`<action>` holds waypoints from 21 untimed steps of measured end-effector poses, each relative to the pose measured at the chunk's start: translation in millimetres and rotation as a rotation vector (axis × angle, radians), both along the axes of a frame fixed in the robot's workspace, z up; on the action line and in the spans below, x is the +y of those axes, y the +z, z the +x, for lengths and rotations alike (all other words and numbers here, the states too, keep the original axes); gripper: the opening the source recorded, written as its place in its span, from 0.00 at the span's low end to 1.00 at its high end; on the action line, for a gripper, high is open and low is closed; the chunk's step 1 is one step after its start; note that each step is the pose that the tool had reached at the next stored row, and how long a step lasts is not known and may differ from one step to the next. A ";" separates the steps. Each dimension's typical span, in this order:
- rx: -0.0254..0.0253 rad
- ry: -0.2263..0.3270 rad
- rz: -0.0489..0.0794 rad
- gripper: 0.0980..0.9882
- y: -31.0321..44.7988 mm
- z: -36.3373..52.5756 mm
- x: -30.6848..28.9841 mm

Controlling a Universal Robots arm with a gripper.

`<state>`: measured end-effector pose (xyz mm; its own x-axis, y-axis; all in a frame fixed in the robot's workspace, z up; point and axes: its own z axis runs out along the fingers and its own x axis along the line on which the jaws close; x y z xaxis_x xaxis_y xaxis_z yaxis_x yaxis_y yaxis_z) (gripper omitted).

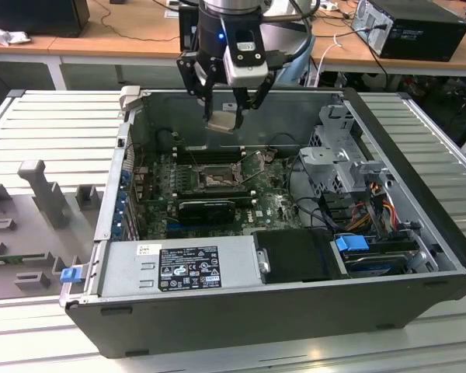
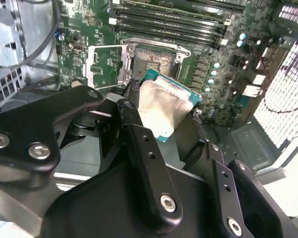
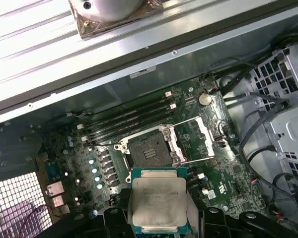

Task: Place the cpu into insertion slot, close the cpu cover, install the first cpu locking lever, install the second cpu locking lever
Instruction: 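Place the cpu into insertion slot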

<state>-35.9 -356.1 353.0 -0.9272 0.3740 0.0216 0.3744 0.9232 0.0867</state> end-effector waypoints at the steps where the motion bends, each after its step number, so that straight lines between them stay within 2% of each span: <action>1: 0.0000 -0.024 0.000 0.48 -0.8 0.0 0.0; 6: 0.0000 -0.137 0.000 0.48 -3.8 0.0 0.0; 11: 0.0000 -0.216 0.000 0.48 -7.0 0.0 0.0; 14: 0.0000 -0.299 0.000 0.48 -10.1 0.0 0.0; 21: 0.0000 -0.427 0.000 0.48 -14.1 0.0 0.0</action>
